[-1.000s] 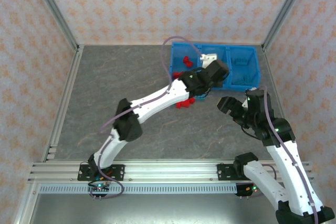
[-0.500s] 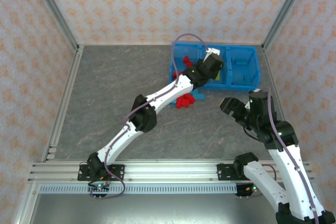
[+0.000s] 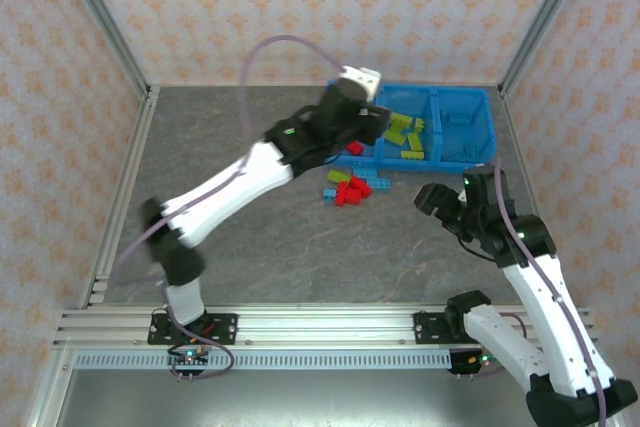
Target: Sort the legos into containers by color
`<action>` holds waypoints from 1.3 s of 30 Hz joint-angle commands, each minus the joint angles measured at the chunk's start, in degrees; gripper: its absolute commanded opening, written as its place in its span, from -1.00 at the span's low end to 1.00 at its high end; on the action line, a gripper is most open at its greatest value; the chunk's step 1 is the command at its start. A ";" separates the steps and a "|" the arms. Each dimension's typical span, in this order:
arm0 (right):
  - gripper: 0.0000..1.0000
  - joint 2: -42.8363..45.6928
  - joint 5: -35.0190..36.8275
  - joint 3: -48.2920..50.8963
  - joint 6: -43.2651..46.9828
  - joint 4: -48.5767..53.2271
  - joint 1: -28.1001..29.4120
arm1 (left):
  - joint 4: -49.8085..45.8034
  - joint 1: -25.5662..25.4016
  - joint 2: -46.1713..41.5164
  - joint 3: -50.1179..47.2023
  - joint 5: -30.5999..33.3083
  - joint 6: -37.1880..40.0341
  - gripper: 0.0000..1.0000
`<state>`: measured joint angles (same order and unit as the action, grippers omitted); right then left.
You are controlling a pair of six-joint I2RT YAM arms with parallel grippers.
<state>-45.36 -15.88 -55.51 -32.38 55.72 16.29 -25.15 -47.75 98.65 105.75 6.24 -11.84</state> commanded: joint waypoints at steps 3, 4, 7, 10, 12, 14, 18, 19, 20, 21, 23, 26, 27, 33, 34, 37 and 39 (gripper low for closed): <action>0.61 -7.00 1.47 -0.63 -2.41 -6.82 7.57 | 5.20 -0.59 -21.29 -20.75 -4.53 5.81 -0.03; 0.61 -8.71 2.44 -0.95 -2.92 -8.07 9.62 | 4.48 -0.64 -24.82 -23.90 -5.46 7.40 -0.03; 0.62 -16.91 5.25 -3.43 -3.69 -11.45 15.59 | 0.41 -0.61 -34.82 -32.65 -6.71 13.09 -0.01; 0.58 -27.03 8.46 -7.78 -3.52 -12.84 20.28 | -4.38 -0.64 -43.60 -38.45 -6.09 18.55 0.00; 0.51 -34.08 9.89 -11.29 -3.82 -13.87 22.36 | -6.66 -0.60 -48.68 -42.28 -5.49 23.02 0.03; 0.32 -40.21 11.30 -14.55 -4.43 -14.37 23.73 | -5.86 -0.62 -52.86 -46.96 -2.89 26.34 0.04; 0.12 -51.29 16.56 -21.33 -4.23 -14.38 24.40 | -0.51 -0.48 -58.37 -56.64 1.66 31.47 0.07; 0.09 -54.08 17.15 -23.54 -3.56 -13.79 24.40 | -1.49 -0.40 -58.35 -56.75 1.82 32.30 0.09; 0.07 -56.51 17.36 -25.55 -3.03 -13.20 24.40 | -2.49 -0.37 -58.02 -56.49 3.05 33.10 0.09; 0.05 -59.03 17.89 -27.70 -2.56 -12.54 24.40 | -2.59 -0.38 -57.74 -56.89 5.28 33.49 0.09; 0.02 -63.25 18.46 -31.16 -1.93 -11.34 24.40 | -1.82 -0.25 -57.47 -58.81 7.90 35.04 0.08; 0.00 -68.08 19.19 -34.74 -1.52 -10.46 24.40 | -1.43 -0.16 -57.73 -60.90 6.85 35.62 0.11; -0.02 -69.53 20.32 -35.72 -1.57 -9.59 24.40 | -1.65 -0.17 -57.99 -61.02 5.31 35.72 0.13; 0.06 -73.77 22.02 -38.33 -3.40 -6.53 24.47 | -1.70 -0.20 -59.87 -61.76 2.91 36.70 0.27; 0.06 -73.95 21.63 -38.07 -3.26 -6.74 24.49 | -1.60 -0.26 -59.93 -61.76 2.83 36.86 0.29; 0.02 -75.24 20.53 -38.15 -2.10 -7.50 24.40 | -1.57 -0.20 -59.52 -61.71 2.49 37.06 0.32; -0.03 -76.61 19.82 -39.36 -1.85 -6.78 24.40 | -1.92 -0.21 -58.98 -61.44 2.67 37.06 0.33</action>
<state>-119.48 3.29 -92.92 -34.61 46.50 40.69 -27.64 -47.99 39.38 44.51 9.34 24.14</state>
